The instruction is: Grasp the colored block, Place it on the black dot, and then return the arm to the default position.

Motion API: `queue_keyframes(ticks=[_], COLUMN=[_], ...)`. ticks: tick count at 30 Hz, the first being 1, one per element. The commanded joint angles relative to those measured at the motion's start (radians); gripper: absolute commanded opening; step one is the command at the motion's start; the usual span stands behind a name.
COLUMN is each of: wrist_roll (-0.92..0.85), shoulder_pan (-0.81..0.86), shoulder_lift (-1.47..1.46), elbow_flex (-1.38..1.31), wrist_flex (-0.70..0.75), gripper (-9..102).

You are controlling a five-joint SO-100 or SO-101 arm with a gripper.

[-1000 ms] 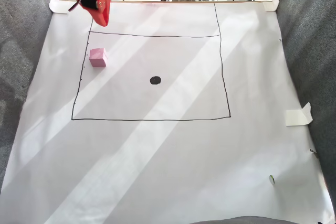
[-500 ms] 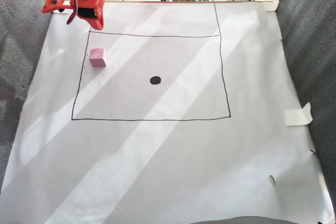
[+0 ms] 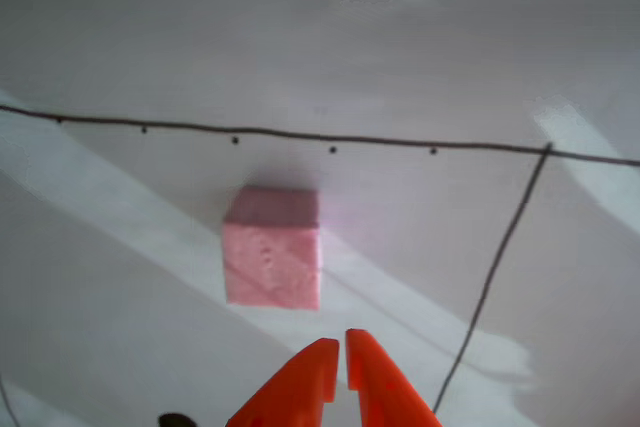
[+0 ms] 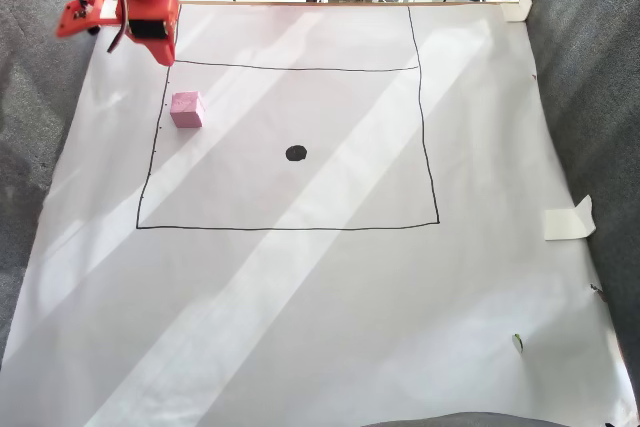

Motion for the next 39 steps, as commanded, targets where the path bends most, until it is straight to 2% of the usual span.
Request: queue_keyframes(ticks=[1, 7, 15, 23, 39], wrist_roll=[-0.002, 0.029, 0.064, 0.064, 0.058], shoulder_pan=[-0.029, -0.054, -0.041, -0.061, -0.034], shoulder_lift=[0.017, 0.002, -0.051, -0.1, -0.143], elbow_flex=[-0.043, -0.034, -0.034, -0.043, -0.141], wrist_flex=[-0.014, -0.018, -0.078, -0.069, 0.057], gripper=[0, 8, 13, 20, 25])
